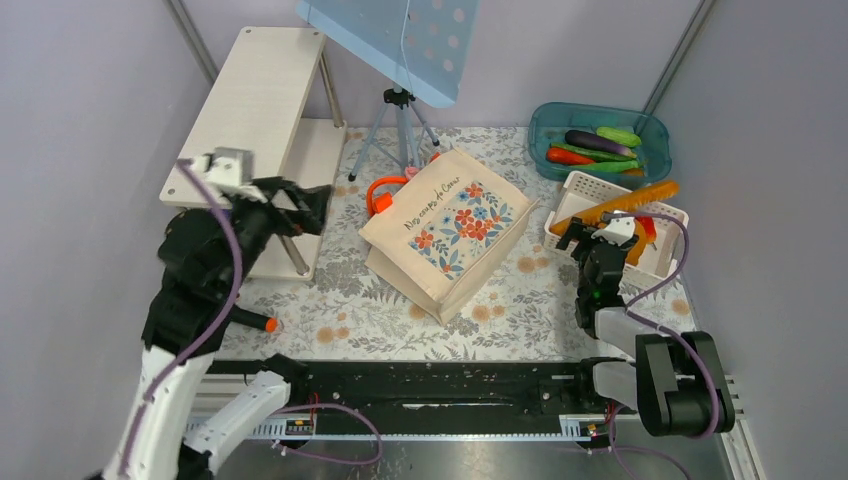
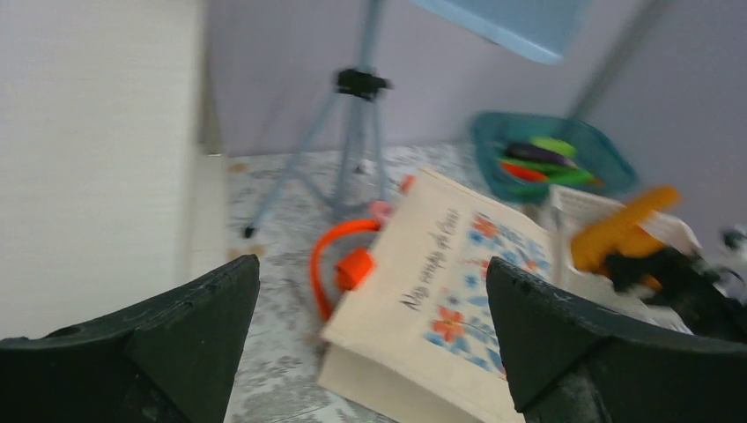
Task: Untie the knot of the grocery bags and take out the mixed food
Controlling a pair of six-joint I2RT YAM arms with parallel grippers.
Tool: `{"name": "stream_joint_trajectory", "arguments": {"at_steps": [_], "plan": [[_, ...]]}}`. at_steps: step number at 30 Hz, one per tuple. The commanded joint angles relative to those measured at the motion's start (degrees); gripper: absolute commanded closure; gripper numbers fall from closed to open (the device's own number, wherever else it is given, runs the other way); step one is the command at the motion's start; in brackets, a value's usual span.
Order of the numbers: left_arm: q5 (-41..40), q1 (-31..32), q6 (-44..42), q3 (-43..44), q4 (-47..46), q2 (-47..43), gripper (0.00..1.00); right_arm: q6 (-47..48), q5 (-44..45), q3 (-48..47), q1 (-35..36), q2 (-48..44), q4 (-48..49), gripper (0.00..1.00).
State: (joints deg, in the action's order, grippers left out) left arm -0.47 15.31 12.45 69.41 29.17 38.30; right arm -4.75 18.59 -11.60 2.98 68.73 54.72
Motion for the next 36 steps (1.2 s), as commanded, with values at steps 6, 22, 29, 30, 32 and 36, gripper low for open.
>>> {"name": "stream_joint_trajectory", "arguments": {"at_steps": [6, 22, 29, 30, 32, 36], "plan": [[-11.28, 30.47, -5.68, 12.86, 4.6, 19.75, 0.01, 0.06, 0.95, 0.66, 0.18, -7.08, -1.86, 0.02], [-0.56, 23.01, 0.06, 10.11, 6.02, 41.41, 0.01, -13.38, 3.41, -3.91, 0.18, -35.59, -29.05, 0.02], [0.81, 14.96, 0.85, 10.67, 7.03, 47.43, 0.01, -15.18, -5.59, -2.9, 0.18, -50.92, -37.38, 0.02], [0.69, 13.76, 1.38, 10.74, 7.34, 48.16, 0.01, -15.28, -7.45, -2.57, 0.18, -52.47, -37.61, 0.02], [1.97, 11.9, 2.02, 10.34, 7.1, 49.15, 0.01, -15.09, -9.91, -1.59, 0.18, -54.51, -36.98, 0.02], [6.11, 9.64, 2.27, 9.85, 6.15, 51.78, 0.01, -14.95, -11.39, -1.16, 0.18, -55.36, -36.54, 0.02]]}}
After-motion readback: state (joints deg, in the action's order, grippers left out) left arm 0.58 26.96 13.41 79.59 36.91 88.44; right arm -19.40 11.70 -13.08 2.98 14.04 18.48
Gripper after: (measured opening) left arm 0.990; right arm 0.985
